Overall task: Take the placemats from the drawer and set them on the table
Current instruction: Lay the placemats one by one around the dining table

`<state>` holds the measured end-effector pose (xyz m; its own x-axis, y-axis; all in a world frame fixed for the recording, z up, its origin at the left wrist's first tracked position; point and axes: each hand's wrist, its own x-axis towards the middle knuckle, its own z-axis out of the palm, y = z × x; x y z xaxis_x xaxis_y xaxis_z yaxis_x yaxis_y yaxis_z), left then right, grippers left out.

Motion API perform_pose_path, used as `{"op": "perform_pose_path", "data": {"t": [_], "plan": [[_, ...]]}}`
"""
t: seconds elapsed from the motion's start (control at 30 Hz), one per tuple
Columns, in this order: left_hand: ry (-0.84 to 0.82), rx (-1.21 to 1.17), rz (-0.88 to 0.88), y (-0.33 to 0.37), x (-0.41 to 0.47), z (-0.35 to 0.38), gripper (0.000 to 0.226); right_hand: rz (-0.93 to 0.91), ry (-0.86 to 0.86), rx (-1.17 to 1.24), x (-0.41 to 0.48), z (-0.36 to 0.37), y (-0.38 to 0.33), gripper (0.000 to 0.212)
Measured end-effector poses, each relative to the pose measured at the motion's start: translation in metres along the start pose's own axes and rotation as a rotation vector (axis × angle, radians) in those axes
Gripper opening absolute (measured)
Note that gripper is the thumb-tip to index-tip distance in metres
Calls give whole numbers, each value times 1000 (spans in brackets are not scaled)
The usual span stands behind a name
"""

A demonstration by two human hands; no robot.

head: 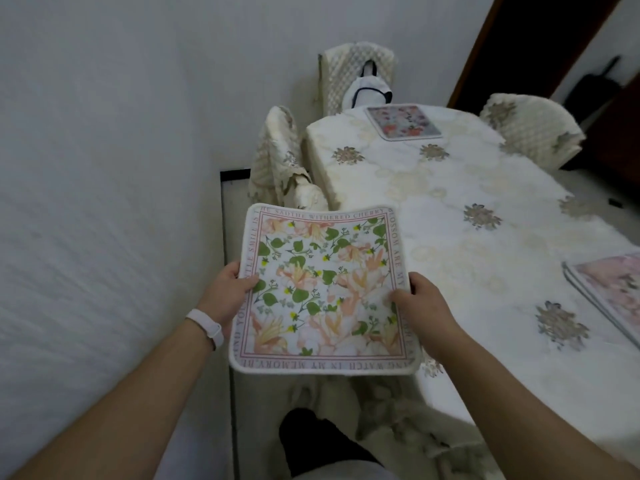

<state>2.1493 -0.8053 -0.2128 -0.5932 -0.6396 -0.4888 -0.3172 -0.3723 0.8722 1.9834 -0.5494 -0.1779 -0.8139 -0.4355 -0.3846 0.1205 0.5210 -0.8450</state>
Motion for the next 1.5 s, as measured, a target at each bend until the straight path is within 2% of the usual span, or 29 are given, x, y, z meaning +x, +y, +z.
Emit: {"op": "perform_pose_path", "data": {"t": [0.3,0.53,0.73,0.87,1.03,1.23,1.5], "plan": [[-8,87,-45,62,144,-3,16,74,-17,78,136,34,-37,19],[-79,166,-20,127,220,11,19,78,6,164,205,42,-75,29],[-202,217,-6,167,267,55,21,136,160,206,226,22,-85,23],[-377,290,43,190,302,103,19,208,293,271,239,7,-77,15],[-507,440,98,204,353,153,14,293,418,340,263,4,-66,14],[-630,508,81,226,452,189,21,374,542,418,331,27,-77,14],[-815,651,36,282,594,219,16,503,697,466,424,77,-127,20]]}}
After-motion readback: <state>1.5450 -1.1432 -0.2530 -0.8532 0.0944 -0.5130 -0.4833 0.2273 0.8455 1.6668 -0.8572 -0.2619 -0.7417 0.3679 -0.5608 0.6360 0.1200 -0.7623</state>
